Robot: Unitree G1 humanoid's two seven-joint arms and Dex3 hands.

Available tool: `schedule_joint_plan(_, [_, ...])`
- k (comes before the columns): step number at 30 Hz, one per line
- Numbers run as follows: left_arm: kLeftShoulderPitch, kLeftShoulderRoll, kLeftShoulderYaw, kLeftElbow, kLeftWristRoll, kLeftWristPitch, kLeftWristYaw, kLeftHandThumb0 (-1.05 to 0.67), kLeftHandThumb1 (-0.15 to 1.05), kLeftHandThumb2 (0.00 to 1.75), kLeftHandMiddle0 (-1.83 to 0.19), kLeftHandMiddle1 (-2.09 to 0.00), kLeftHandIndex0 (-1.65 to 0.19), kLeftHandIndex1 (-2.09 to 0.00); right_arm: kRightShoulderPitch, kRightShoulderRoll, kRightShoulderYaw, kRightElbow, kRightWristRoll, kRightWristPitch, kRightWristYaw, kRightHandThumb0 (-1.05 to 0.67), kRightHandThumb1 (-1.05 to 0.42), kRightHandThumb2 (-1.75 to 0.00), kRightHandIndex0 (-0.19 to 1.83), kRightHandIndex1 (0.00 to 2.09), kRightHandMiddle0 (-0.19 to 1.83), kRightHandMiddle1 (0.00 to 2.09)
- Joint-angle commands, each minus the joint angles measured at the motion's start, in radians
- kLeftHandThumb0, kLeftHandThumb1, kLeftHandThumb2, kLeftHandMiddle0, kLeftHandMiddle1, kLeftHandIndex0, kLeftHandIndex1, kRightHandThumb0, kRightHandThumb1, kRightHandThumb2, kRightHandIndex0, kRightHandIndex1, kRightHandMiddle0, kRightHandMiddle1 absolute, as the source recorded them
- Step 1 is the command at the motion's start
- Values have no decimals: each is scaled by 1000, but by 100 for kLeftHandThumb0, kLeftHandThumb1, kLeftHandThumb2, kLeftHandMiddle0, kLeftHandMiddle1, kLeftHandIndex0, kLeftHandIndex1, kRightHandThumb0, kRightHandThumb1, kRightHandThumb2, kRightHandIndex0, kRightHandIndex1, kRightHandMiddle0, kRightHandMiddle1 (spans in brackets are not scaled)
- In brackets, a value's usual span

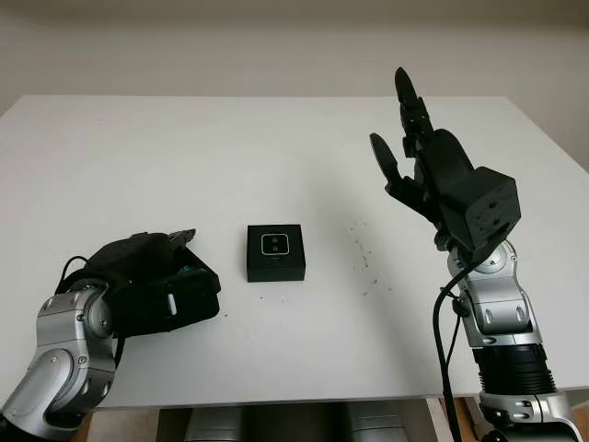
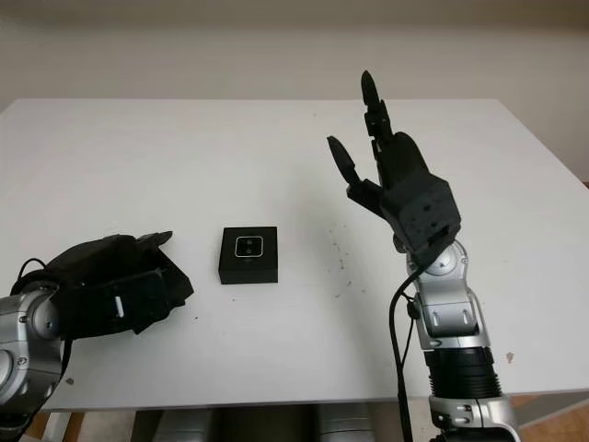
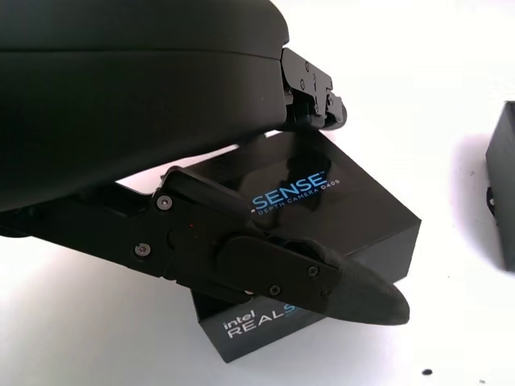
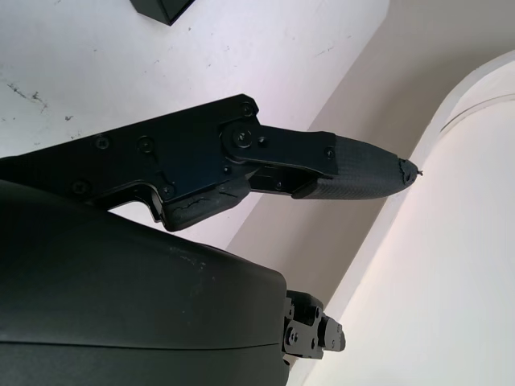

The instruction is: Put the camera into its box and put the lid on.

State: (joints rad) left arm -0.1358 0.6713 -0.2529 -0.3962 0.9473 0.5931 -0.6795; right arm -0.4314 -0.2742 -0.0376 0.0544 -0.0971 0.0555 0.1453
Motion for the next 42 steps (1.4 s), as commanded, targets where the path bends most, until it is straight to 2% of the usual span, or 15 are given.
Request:
schedule_joint_plan(1, [33, 0, -54, 16, 58, -8, -14, -34, 84, 6, 10, -164, 7, -120, 5, -3, -2, -11, 5, -13, 2, -76, -105, -55, -19, 4, -14, 5])
schedule_joint_plan(3, [40, -16, -65, 16, 109, -8, -3, -29, 85, 6, 0, -153, 8, -111, 5, -2, -2, -13, 8, -12, 5, -75, -105, -55, -19, 4, -14, 5])
schedule_joint_plan(6, [58, -43, -67, 22, 161, -22, 46, -22, 86, 6, -3, -160, 4, -107, 5, -2, 0, -11, 8, -18, 6, -74, -105, -55, -19, 5, -14, 5])
schedule_joint_plan(8, [69, -53, -68, 30, 192, -42, 81, -13, 93, 7, 4, -189, 2, -105, 7, -1, -1, -10, 11, -21, 10, -74, -105, -55, -19, 5, -13, 5])
schedule_joint_plan(10, [74, -61, -64, 39, 218, -60, 106, -10, 100, 7, 10, -204, 6, -118, 8, 0, -3, -5, 16, -24, 13, -75, -105, -55, -19, 5, -13, 5])
schedule_joint_plan(11, [77, -70, -56, 39, 220, -66, 122, -8, 103, 8, 10, -207, 11, -133, 9, 1, -4, -3, 20, -24, 15, -75, -105, -54, -19, 5, -13, 5])
schedule_joint_plan(16, [99, -109, -3, 38, 175, -122, 238, -9, 105, 9, 8, -209, 13, -159, 16, 1, -5, -1, 35, -25, 24, -77, -105, -53, -19, 3, -13, 5])
schedule_joint_plan(18, [101, -120, 17, 31, 151, -140, 264, -10, 105, 7, 7, -209, 18, -187, 20, 2, -3, -3, 32, -22, 20, -77, -105, -53, -19, 3, -13, 6])
schedule_joint_plan(19, [101, -127, 29, 23, 136, -149, 275, -11, 104, 7, 9, -209, 18, -179, 21, 1, -3, -5, 30, -21, 18, -77, -105, -53, -19, 3, -13, 6])
schedule_joint_plan(20, [94, -133, 41, 12, 124, -153, 277, -11, 101, 5, 7, -209, 18, -187, 23, 2, -3, -7, 31, -17, 18, -77, -105, -53, -18, 3, -12, 6])
schedule_joint_plan(23, [82, -142, 64, -11, 103, -169, 279, -12, 95, 4, 4, -209, 10, -192, 27, 3, -4, -14, 38, -8, 22, -75, -105, -53, -18, 4, -12, 6])
schedule_joint_plan(27, [34, -133, 123, -55, -4, -229, 265, -10, 94, 5, 0, -209, -2, -197, 29, 1, 1, -21, 36, 1, 26, -74, -105, -53, -18, 4, -13, 5])
schedule_joint_plan(32, [-32, -119, 178, -61, -119, -279, 245, -7, 95, 6, -2, -208, 2, -204, 33, 5, 1, -23, 39, 5, 23, -74, -105, -53, -17, 5, -13, 5])
schedule_joint_plan(35, [-88, -100, 198, -40, -170, -312, 240, -8, 96, 6, -6, -200, 1, -198, 37, 2, 5, -14, 32, -26, 21, -73, -105, -53, -16, 6, -12, 6])
schedule_joint_plan(42, [-168, -67, 200, 42, -232, -408, 269, -9, 95, 5, -4, -209, 2, -209, 44, -2, 9, 9, 18, -85, 15, -71, -105, -53, -12, 7, -9, 7])
